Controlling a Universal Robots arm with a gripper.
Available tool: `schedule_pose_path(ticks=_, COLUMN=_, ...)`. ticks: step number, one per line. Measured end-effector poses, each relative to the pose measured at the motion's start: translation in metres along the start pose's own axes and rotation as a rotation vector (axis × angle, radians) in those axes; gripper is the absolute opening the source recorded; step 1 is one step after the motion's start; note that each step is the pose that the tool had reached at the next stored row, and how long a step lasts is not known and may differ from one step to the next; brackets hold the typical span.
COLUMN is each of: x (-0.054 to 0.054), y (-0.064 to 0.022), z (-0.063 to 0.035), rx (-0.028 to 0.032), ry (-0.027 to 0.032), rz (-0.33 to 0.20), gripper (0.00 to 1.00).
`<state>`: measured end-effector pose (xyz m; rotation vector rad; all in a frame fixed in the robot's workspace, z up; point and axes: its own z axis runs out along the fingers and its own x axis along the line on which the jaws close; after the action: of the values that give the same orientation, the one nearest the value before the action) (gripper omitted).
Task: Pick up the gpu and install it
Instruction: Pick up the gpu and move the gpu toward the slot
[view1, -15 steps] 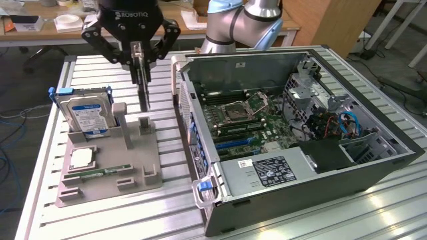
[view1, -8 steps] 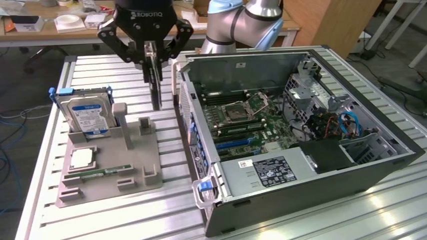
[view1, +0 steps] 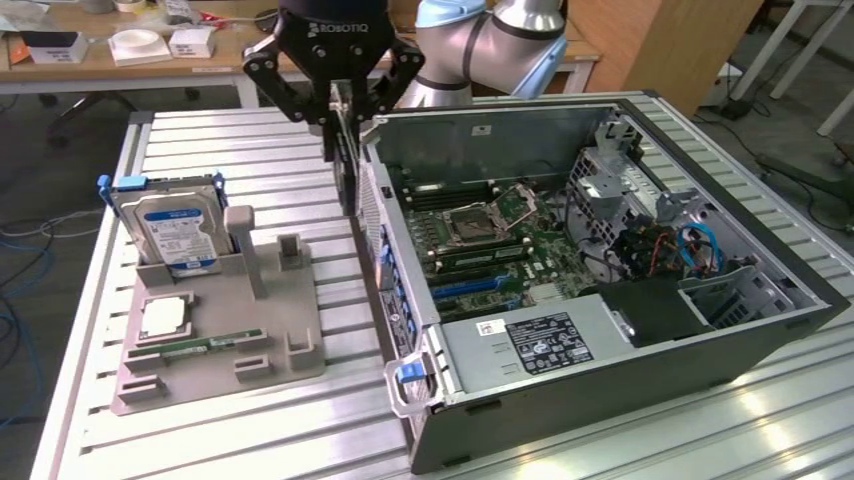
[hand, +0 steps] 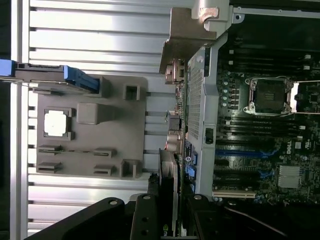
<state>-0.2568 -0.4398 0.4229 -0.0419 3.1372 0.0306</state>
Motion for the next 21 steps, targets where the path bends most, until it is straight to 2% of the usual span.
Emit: schedule_pose_path(ticks=21, x=-0.051, y=-0.0014, z=-0.0011, rx=0.0000, ry=-0.0009, rz=0.009, gripper=0.27)
